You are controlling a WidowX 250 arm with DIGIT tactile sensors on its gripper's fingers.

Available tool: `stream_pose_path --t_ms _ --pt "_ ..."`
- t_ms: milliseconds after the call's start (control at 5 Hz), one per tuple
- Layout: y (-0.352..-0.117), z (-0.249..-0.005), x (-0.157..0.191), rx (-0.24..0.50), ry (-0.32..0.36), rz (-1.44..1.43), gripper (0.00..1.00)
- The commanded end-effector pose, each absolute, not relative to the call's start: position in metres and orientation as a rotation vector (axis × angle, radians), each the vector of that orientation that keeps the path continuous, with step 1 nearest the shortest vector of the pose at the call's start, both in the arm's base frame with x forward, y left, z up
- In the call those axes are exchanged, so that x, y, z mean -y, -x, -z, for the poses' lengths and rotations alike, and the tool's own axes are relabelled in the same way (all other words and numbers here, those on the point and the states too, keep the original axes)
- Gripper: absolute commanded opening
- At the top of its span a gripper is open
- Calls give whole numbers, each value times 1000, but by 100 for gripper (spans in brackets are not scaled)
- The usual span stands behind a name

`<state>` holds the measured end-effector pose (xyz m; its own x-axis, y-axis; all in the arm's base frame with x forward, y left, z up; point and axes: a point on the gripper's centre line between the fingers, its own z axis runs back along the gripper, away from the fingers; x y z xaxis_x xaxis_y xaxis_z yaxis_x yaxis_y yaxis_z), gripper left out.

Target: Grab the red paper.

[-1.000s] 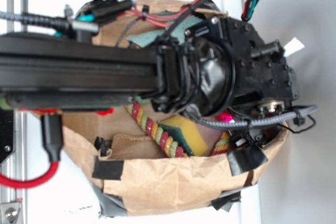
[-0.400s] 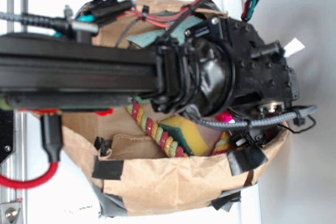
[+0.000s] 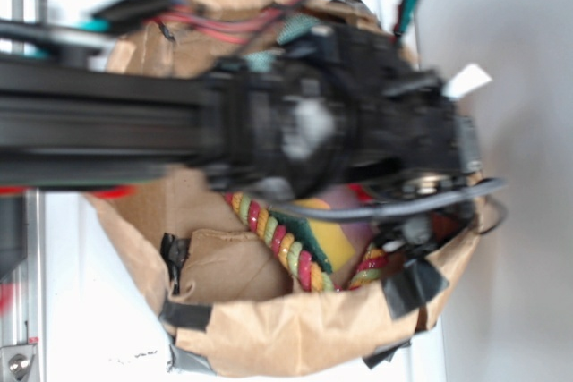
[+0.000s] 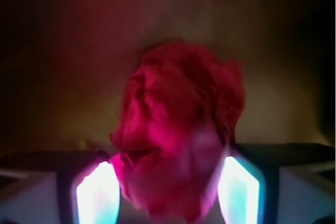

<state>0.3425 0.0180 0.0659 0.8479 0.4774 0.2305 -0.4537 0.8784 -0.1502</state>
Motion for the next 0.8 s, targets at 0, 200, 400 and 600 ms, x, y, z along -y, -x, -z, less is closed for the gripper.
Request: stream_pose_path --t_ms 0,200,400,600 --pt "-325 -136 -15 370 182 -419 0" --pt "-317 -164 -14 365 201 -409 0" --pt "-307 -180 -18 315 160 -383 0" --pt "-296 -184 -19 266 86 -349 0"
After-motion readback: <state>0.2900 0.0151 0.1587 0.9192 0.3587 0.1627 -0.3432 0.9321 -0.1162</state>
